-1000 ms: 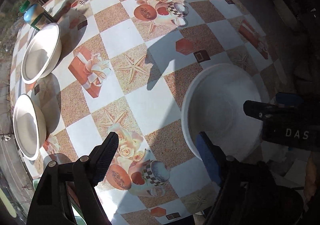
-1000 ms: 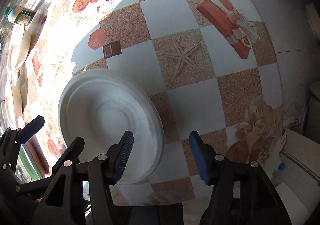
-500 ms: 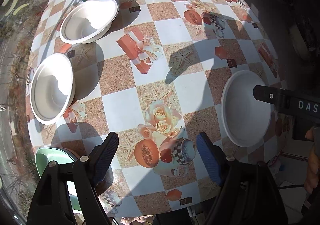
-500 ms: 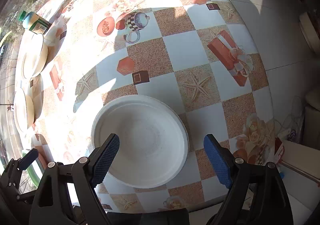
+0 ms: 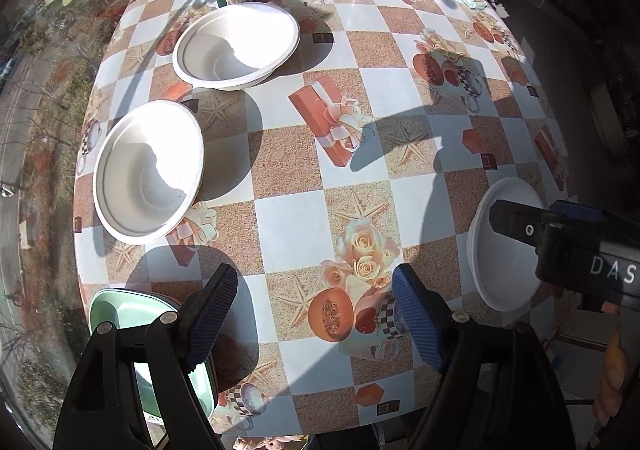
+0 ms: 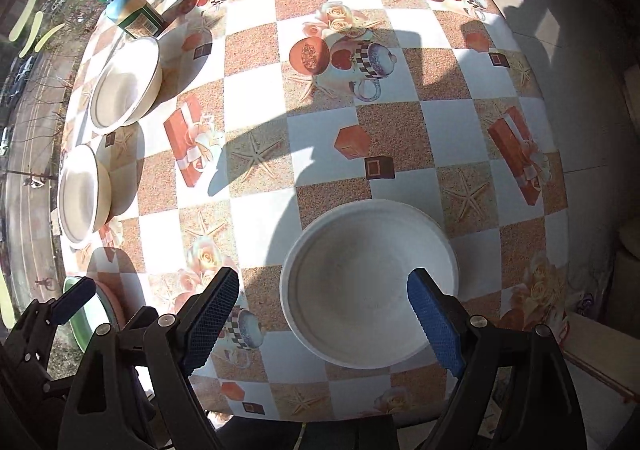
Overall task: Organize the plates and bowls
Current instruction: 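Lower the white bowl onto the table and open the right gripper, then move the right tool to a second white paper bowl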
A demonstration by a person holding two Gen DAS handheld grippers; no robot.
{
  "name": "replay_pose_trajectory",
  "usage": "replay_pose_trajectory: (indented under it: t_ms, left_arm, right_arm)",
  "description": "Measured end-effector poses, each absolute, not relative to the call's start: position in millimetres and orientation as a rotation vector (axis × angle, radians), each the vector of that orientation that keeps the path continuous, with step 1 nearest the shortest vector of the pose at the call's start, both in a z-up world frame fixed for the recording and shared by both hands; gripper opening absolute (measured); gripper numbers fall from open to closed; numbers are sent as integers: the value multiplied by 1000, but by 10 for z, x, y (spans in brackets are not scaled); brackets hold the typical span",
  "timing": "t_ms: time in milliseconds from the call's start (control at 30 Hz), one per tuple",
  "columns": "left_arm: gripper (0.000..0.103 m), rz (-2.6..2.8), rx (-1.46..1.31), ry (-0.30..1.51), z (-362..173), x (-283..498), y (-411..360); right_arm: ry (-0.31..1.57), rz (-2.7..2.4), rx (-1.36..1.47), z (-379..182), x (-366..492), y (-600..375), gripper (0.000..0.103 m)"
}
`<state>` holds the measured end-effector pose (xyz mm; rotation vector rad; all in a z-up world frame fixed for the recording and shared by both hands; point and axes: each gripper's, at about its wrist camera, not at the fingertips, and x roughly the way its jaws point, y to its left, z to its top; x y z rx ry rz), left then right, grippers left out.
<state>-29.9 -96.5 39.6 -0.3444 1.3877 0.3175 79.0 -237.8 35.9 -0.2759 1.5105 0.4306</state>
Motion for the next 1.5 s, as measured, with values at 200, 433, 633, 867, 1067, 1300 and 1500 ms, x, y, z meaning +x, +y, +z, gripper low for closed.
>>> replay_pose_trajectory:
  t_ms: [200,433,633,867,1067,1300,1500]
  left_arm:
    - [83,388,-366,1375,406,-333,-671]
    - [83,506,-415,1359,395,-392,-185]
    - [83,651,-488,1338,353,-539,333]
    - [83,796,-605,1335,181,-730,869]
    - [83,822,-605,1378,-39,-725,1087]
    - [83,798,-576,1420,-279,-618,1186]
    - [76,761,-625,1451,-471,-586,1261]
  right_arm:
    - [1520,478,-279,354,717,-2118,87]
    - [1528,545,-313,339,612,-1759,87]
    - [1544,600,-337,292,582,-1395,87]
    - [1560,661,-362,176,557,-896,87]
    - [1592,673,-354,-25,583,-523,87]
    - [1604,700,-365,-270,567,-112,87]
    - [1632,709,-357,-452,548,103,85]
